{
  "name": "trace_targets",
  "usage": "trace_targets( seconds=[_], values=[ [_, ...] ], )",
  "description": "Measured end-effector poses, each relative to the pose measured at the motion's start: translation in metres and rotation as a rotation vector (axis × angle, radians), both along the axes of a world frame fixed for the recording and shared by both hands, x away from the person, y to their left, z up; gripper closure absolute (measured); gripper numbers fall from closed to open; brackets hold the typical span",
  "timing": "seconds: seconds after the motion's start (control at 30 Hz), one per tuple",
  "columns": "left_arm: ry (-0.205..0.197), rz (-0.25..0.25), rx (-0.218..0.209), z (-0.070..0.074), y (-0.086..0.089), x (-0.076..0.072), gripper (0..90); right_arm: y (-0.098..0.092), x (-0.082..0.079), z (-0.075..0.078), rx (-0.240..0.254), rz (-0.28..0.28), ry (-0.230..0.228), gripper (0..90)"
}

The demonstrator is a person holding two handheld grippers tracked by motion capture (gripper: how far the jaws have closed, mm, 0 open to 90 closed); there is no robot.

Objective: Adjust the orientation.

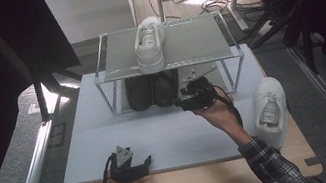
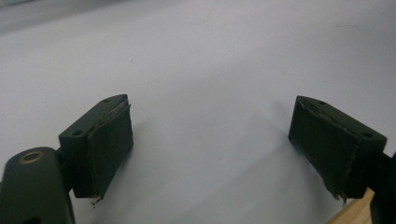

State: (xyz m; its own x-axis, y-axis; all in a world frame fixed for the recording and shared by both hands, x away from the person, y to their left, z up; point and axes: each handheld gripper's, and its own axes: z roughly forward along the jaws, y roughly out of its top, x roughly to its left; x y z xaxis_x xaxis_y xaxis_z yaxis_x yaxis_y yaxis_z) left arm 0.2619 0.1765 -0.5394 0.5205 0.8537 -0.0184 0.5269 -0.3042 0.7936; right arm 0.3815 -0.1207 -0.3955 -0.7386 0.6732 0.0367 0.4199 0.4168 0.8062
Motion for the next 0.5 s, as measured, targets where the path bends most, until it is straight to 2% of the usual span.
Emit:
trace_targets(
  seconds=[0.17, 0.37, 0.5],
  values=[
    [-0.001, -0.002, 0.001, 0.0, 0.0, 0.0, 13.4, -0.006, -0.008, -0.006, -0.036, 0.003, 0.006, 46.1],
    [0.0, -0.001, 0.001, 0.0, 0.0, 0.0, 13.4, -0.018, -0.015, -0.011, -0.032, -0.007, 0.017, 46.3],
    [0.0, -0.001, 0.001, 0.0, 0.0, 0.0, 13.5, -0.028, -0.019, -0.015, -0.037, -0.011, 0.03, 49.8]
  ],
)
